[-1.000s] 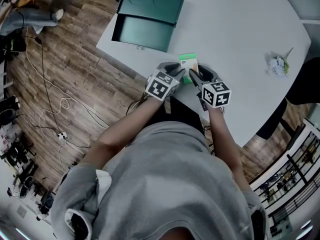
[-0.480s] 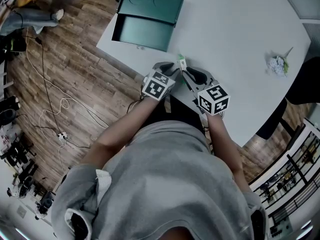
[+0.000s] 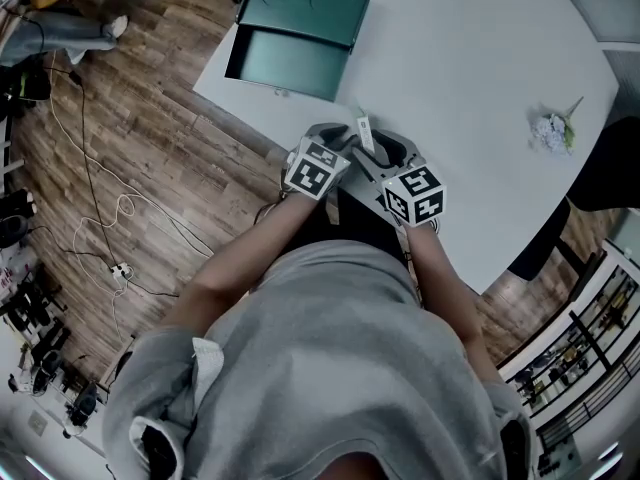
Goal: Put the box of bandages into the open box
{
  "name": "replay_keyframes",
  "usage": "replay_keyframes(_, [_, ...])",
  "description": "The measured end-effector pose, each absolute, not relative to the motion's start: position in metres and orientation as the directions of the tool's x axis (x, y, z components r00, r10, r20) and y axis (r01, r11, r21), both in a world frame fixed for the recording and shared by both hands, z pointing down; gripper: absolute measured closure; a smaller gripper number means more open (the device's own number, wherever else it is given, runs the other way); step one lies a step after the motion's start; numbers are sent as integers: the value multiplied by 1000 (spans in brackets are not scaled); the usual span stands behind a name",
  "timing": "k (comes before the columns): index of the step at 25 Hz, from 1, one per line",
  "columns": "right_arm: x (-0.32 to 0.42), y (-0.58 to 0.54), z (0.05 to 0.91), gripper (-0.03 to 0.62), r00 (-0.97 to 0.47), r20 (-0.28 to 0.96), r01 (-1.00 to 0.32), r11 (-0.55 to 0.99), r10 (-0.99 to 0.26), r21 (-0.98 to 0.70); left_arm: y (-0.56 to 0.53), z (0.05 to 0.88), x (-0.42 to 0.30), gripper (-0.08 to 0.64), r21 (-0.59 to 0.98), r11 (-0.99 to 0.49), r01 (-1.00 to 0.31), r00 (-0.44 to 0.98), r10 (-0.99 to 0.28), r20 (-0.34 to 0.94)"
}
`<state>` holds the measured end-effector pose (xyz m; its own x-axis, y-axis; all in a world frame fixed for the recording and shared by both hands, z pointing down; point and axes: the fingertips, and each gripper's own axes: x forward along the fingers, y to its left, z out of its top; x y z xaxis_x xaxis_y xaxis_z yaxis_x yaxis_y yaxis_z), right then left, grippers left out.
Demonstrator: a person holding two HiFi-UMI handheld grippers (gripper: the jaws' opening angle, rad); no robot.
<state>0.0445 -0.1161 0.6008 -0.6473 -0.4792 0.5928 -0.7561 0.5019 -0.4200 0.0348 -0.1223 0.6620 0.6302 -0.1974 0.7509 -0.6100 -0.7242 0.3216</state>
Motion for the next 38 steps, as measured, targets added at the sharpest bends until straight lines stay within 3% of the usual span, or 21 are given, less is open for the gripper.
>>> replay_keyframes(2, [47, -119, 606, 405, -612, 626, -780, 497, -483, -380, -126, 657, 33, 501, 316, -726, -610, 634, -208, 745])
replay_keyframes(8, [58, -121, 597, 468, -594, 606, -799, 476, -529, -368, -130, 645, 20, 533, 318, -716, -621, 660, -260, 705])
replay_keyframes(14, [66, -157, 543, 479, -595, 501, -804, 477, -629, -356, -155, 595, -2, 537, 323, -678, -661, 692, -383, 612])
replay_keyframes(20, [28, -208, 492, 479, -662, 384, -746, 613, -643, -260, -168, 540, -42, 537, 260, -668, -697, 687, -519, 509])
replay_keyframes(26, [-45, -244, 517, 479, -694, 456, -653, 754, -557, -74, -175, 519, -102, 537, 230, -604, -763, 626, -605, 491])
replay_keyframes(33, [-88, -267, 549, 479, -632, 554, -547, 819, -541, 176, -181, 510, -144, 537, 217, -533, -818, 563, -664, 491])
replay_keyframes(35, [-95, -267, 557, 517, -616, 577, -527, 825, -536, 203, -181, 508, -152, 537, 209, -524, -826, 552, -676, 488])
replay_keyframes(38, [-97, -264, 567, 517, -610, 602, -538, 827, -516, 164, -181, 504, -161, 537, 203, -510, -836, 539, -691, 481])
